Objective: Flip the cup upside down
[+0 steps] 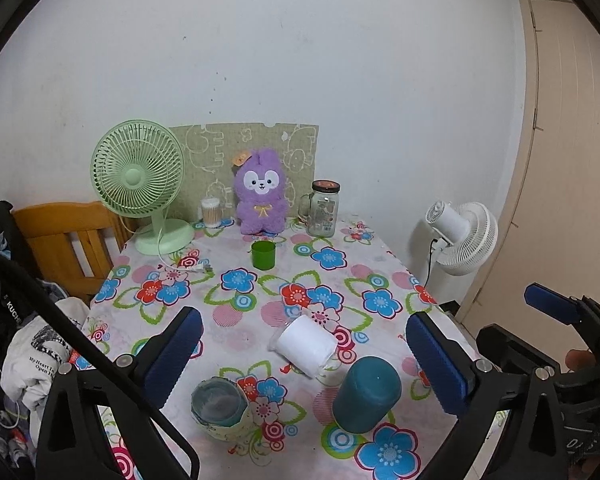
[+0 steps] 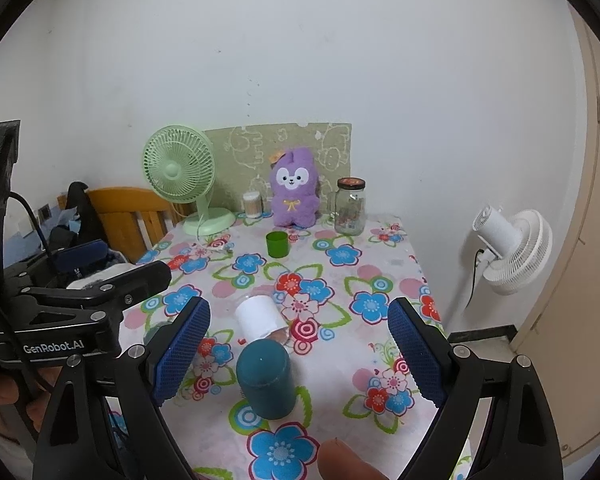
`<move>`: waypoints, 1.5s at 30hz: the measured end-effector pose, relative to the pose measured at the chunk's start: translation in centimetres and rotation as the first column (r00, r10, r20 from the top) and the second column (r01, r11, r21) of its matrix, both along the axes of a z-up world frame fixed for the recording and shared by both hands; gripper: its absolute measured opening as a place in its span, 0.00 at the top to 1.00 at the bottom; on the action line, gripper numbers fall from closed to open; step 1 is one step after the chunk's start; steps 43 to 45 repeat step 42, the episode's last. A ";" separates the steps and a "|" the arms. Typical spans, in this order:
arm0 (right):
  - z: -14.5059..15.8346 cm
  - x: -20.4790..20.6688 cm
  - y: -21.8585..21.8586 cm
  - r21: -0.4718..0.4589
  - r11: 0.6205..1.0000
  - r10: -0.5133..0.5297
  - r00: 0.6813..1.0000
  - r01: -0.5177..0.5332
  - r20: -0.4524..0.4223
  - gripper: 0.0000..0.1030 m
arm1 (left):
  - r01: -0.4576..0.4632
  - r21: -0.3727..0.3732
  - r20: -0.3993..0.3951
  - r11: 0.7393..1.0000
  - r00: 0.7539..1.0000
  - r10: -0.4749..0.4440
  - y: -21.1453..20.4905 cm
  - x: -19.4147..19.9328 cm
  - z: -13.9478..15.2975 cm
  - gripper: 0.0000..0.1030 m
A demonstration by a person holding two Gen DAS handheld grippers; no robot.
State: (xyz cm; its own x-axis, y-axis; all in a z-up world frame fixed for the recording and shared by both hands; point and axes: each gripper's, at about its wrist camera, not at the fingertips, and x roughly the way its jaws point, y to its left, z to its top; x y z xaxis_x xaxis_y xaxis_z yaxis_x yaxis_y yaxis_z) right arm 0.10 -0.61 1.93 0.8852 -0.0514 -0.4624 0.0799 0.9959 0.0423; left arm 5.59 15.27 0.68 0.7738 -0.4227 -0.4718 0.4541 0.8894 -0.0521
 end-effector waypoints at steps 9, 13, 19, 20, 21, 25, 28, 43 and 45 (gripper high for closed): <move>0.2 -0.1 0.1 -0.001 1.000 0.001 1.000 -0.001 0.003 0.10 | 0.007 -0.002 0.008 1.000 1.000 -0.007 -0.1 -0.1 0.2 0.00; 0.1 -0.2 0.0 -0.002 1.000 0.001 1.000 -0.001 0.004 0.10 | 0.010 -0.001 0.010 1.000 1.000 -0.010 -0.1 -0.2 0.3 0.00; 0.2 -0.2 0.0 -0.004 1.000 0.000 1.000 0.000 0.005 0.10 | 0.011 -0.004 0.015 1.000 1.000 -0.011 -0.1 -0.2 0.4 0.00; 0.3 -0.3 0.0 -0.005 1.000 0.000 1.000 0.000 0.006 0.10 | 0.012 -0.005 0.017 1.000 1.000 -0.011 0.0 -0.3 0.5 0.00; 0.3 -0.3 0.0 -0.005 1.000 -0.001 1.000 0.001 0.007 0.10 | 0.012 -0.005 0.018 1.000 1.000 -0.012 -0.1 -0.3 0.5 0.00; 0.5 -0.3 -0.1 -0.006 1.000 -0.003 1.000 0.003 0.009 0.10 | 0.013 -0.003 0.019 1.000 1.000 -0.013 -0.2 -0.3 0.6 0.00; 0.5 -0.3 -0.1 -0.005 1.000 -0.005 1.000 0.005 0.008 0.10 | 0.015 -0.003 0.018 1.000 1.000 -0.015 -0.2 -0.3 0.7 0.00; 0.5 -0.2 -0.3 -0.001 1.000 -0.008 1.000 0.008 0.008 0.10 | 0.025 -0.004 0.019 1.000 1.000 -0.025 -0.6 -0.3 0.8 0.00; 0.5 -0.2 -0.3 -0.001 1.000 -0.008 1.000 0.008 0.008 0.10 | 0.025 -0.004 0.019 1.000 1.000 -0.025 -0.6 -0.3 0.8 0.00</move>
